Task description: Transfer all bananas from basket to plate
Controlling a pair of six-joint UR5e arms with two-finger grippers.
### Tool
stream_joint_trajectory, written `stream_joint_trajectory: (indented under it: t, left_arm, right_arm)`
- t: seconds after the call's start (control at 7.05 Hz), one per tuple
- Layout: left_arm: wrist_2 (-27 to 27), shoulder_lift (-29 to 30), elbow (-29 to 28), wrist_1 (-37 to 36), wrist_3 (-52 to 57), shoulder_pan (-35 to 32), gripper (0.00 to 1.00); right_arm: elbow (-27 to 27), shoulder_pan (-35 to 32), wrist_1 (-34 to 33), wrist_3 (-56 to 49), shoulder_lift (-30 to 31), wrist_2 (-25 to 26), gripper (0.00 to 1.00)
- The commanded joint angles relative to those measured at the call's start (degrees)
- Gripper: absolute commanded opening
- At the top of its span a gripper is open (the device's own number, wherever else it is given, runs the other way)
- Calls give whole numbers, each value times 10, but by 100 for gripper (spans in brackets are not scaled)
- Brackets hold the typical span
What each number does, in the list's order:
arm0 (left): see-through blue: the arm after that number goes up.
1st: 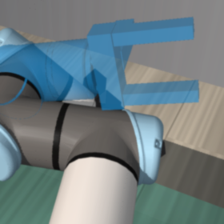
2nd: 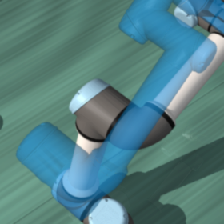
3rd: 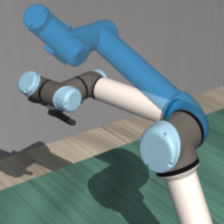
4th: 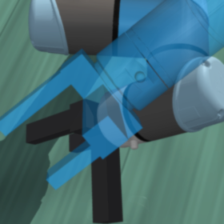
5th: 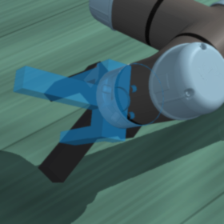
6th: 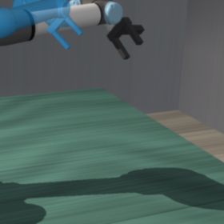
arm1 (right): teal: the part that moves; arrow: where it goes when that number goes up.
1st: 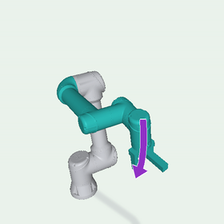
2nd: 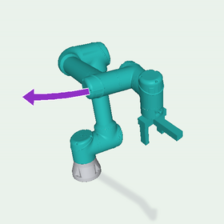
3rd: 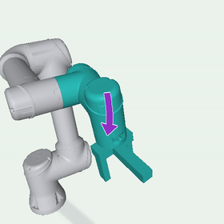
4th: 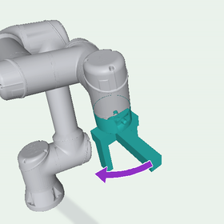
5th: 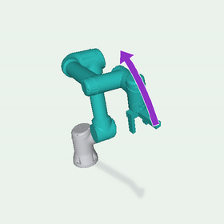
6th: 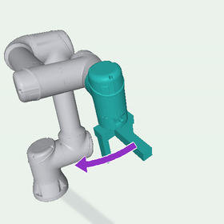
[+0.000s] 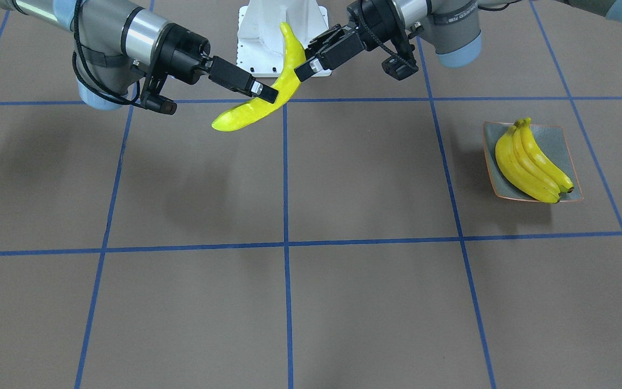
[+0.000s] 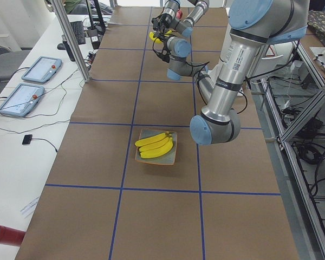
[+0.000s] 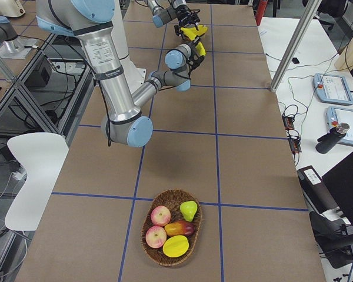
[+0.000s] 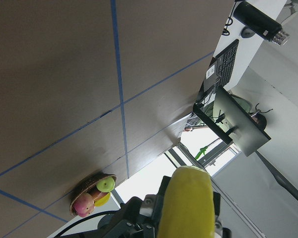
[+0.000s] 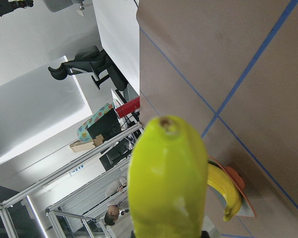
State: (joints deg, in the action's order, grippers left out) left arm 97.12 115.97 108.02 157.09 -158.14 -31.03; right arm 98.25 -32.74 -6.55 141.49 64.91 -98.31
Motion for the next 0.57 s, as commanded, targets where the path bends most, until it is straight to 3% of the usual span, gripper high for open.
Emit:
stream_joint_trajectory:
  t: [0.0,0.43]
  left_arm:
    - [-1,0,-8,0,1,0,99]
    - [-1,5,-13,-5,1,6,98]
  right_arm:
    - [1,6,23,3,14,6,0]
    - [2,6,26,2,14,7,0]
